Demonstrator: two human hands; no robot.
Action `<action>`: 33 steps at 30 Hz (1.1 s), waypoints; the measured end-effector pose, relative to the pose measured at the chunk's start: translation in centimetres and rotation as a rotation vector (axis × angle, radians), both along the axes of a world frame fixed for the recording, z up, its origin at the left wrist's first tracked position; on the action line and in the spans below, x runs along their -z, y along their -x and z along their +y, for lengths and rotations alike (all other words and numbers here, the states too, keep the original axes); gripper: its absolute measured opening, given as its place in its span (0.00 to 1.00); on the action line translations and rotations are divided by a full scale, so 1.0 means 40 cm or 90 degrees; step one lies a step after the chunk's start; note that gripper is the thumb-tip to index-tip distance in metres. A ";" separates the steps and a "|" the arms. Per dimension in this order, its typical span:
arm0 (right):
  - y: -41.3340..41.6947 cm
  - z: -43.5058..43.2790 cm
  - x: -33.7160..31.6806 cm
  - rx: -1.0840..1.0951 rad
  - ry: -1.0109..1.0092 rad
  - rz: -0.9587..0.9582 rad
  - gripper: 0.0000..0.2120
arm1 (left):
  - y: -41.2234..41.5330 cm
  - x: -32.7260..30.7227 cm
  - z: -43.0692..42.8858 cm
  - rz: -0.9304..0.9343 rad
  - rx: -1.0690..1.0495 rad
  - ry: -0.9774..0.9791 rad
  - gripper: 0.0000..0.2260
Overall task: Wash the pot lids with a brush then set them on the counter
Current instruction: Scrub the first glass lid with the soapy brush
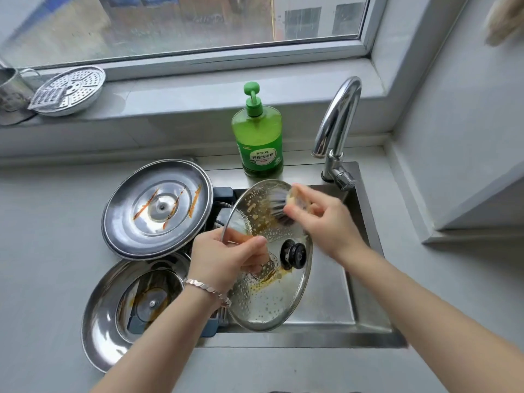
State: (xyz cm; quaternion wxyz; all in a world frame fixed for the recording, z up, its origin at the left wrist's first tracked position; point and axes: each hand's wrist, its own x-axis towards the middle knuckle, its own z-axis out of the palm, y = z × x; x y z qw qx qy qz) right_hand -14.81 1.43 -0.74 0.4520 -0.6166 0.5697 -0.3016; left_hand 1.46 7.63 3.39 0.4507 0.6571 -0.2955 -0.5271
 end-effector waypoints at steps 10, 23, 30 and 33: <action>0.070 -0.024 0.046 0.057 -0.045 0.066 0.17 | -0.008 0.012 0.010 0.112 -0.057 -0.046 0.08; 0.085 0.049 0.087 -0.002 -0.040 0.086 0.15 | -0.012 0.003 -0.019 0.128 -0.179 -0.008 0.17; 0.062 0.098 0.089 0.012 -0.050 0.065 0.16 | -0.010 0.000 -0.033 0.130 -0.234 0.021 0.22; 0.063 0.099 0.090 0.080 -0.068 0.041 0.14 | -0.023 0.007 -0.041 0.149 -0.277 0.015 0.23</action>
